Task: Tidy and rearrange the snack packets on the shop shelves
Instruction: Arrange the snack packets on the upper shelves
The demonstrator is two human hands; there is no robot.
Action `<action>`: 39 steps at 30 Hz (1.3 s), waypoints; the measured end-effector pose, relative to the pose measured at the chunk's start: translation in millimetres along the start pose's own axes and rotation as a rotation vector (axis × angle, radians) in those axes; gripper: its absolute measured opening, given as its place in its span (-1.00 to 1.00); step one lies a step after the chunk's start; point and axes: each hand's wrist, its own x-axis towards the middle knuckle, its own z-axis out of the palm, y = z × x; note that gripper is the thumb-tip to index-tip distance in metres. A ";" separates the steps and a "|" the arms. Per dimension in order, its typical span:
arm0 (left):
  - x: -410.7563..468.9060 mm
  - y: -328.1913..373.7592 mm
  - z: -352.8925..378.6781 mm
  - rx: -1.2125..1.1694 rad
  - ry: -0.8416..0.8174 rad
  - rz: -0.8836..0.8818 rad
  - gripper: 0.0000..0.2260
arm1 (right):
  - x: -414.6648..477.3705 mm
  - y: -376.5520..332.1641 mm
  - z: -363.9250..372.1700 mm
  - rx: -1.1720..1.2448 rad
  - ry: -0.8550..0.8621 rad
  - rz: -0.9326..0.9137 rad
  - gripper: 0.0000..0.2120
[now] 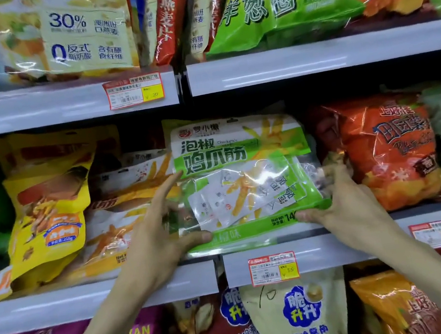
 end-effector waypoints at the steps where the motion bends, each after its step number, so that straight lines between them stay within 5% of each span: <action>1: 1.8 0.0 -3.5 -0.041 -0.016 0.001 0.04 | 0.4 -0.7 0.6 0.012 0.015 0.005 -0.31; 13: 19.2 23.9 4.1 0.137 0.006 0.068 0.10 | -5.7 -4.2 -29.1 -0.066 -0.044 0.007 -0.28; 17: 18.4 34.9 7.8 0.186 -0.027 0.028 -0.07 | -9.7 1.1 -39.4 -0.122 -0.056 -0.080 -0.08; 20: 10.7 37.1 0.6 0.238 -0.070 -0.066 -0.29 | -8.7 6.5 -46.2 -0.195 -0.134 -0.117 -0.19; 23: 6.0 43.3 -7.1 0.306 -0.065 -0.154 -0.40 | -9.2 8.9 -50.0 -0.233 -0.204 -0.119 -0.10; 26: -1.8 52.0 -9.0 0.475 -0.074 -0.146 -0.49 | -14.7 8.6 -49.5 -0.237 -0.262 -0.145 -0.27; 30: -15.5 68.3 -2.0 0.619 -0.104 -0.144 -0.54 | -19.4 18.9 -50.7 -0.224 -0.279 -0.174 -0.33; 39: -38.9 96.6 -4.3 0.701 -0.182 -0.153 -0.63 | -46.6 -17.9 -49.0 -0.279 -0.172 -0.542 -0.35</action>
